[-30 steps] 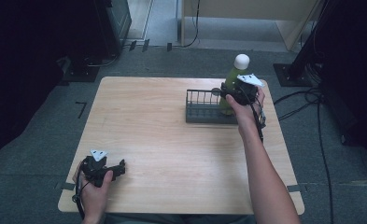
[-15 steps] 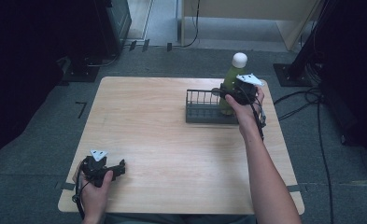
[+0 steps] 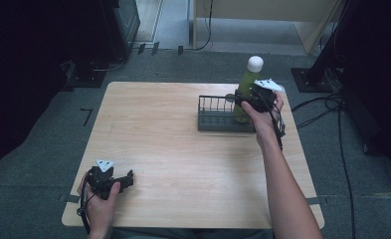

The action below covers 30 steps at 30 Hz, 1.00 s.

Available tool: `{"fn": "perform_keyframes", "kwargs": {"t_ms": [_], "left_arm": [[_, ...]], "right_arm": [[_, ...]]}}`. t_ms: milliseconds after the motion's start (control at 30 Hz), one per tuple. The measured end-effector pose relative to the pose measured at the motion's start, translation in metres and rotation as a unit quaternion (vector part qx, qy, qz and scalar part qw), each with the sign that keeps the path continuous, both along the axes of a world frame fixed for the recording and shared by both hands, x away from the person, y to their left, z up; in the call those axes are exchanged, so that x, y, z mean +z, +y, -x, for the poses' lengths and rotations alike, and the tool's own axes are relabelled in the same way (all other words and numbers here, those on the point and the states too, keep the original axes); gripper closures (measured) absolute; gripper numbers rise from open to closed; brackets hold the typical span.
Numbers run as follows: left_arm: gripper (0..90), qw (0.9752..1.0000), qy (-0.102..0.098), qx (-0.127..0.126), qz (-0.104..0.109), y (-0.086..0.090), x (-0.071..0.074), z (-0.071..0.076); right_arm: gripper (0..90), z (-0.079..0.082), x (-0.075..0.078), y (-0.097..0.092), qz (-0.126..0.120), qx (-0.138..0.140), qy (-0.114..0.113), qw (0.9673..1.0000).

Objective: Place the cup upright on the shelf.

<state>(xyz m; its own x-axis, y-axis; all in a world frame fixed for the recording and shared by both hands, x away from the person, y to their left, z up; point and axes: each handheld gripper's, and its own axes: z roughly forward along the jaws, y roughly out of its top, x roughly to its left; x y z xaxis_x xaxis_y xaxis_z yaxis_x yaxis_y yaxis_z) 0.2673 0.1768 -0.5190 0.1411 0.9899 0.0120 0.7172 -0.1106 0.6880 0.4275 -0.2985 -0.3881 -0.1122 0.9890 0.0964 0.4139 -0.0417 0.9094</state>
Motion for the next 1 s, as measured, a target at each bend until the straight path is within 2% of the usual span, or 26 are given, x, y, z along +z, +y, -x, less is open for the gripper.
{"fn": "perform_keyframes", "kwargs": {"t_ms": [133, 267, 433, 1000], "left_arm": [[0.0, 1.0000, 0.000, 0.000, 0.000, 0.000, 0.000, 0.000], [0.0, 1.0000, 0.000, 0.000, 0.000, 0.000, 0.000, 0.000], [0.0, 1.0000, 0.000, 0.000, 0.000, 0.000, 0.000, 0.000], [0.0, 1.0000, 0.000, 0.000, 0.000, 0.000, 0.000, 0.000]], "right_arm": [[12.5, 0.003, 0.002, -0.002, -0.001, -0.001, 0.000, 1.0000], [2.9, 0.007, 0.004, -0.003, -0.003, 0.008, -0.004, 1.0000], [0.3, 0.017, 0.005, -0.003, 0.004, 0.019, -0.010, 0.9998], [0.0, 0.050, 0.006, -0.004, 0.006, 0.034, -0.022, 0.9992]]}}
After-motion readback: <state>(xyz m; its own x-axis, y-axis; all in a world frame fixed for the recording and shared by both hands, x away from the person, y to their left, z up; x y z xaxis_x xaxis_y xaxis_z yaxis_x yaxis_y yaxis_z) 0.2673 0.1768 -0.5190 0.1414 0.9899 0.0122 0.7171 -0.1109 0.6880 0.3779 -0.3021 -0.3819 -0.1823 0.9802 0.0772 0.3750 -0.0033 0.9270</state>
